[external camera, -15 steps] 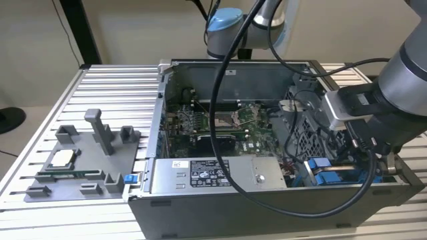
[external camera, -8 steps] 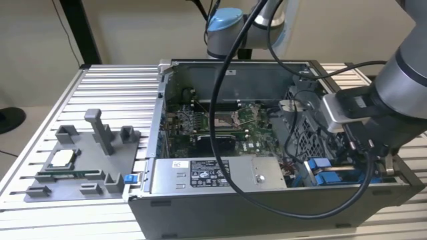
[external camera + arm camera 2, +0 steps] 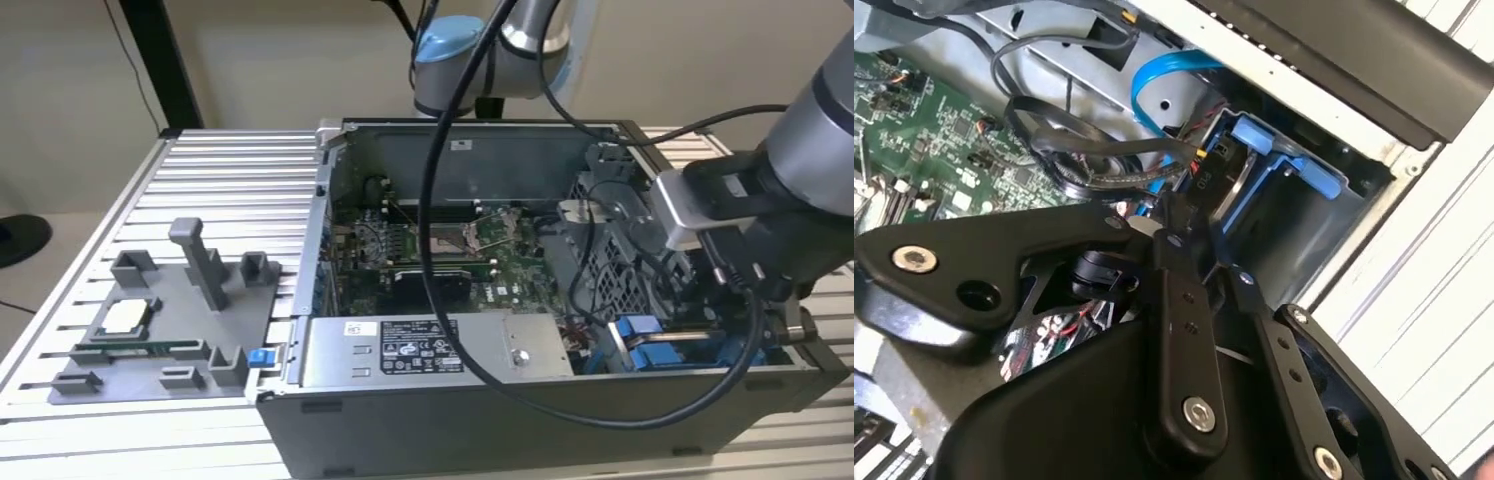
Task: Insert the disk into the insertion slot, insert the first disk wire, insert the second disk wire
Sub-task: 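Insert the second disk wire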
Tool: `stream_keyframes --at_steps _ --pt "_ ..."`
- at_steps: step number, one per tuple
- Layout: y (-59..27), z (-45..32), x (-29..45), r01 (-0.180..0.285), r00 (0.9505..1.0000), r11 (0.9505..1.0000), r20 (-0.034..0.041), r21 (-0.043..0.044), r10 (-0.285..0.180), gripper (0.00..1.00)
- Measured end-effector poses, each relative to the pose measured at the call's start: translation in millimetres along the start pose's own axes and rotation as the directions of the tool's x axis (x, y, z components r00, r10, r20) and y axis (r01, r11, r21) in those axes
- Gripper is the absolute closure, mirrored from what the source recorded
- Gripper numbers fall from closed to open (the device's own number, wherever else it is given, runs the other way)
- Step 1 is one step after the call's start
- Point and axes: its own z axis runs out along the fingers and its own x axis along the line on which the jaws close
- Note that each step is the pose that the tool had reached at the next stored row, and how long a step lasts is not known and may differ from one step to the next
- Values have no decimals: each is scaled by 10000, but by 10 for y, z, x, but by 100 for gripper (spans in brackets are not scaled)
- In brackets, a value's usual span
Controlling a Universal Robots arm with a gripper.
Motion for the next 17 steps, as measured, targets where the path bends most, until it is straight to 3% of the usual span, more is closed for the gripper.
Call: stream_keyframes --at_steps 7,17 --pt "-43 -281 -68 -2 10000 10000 5 -1 2 0" --pt "-43 -282 -68 -3 10000 10000 4 -9 3 0"
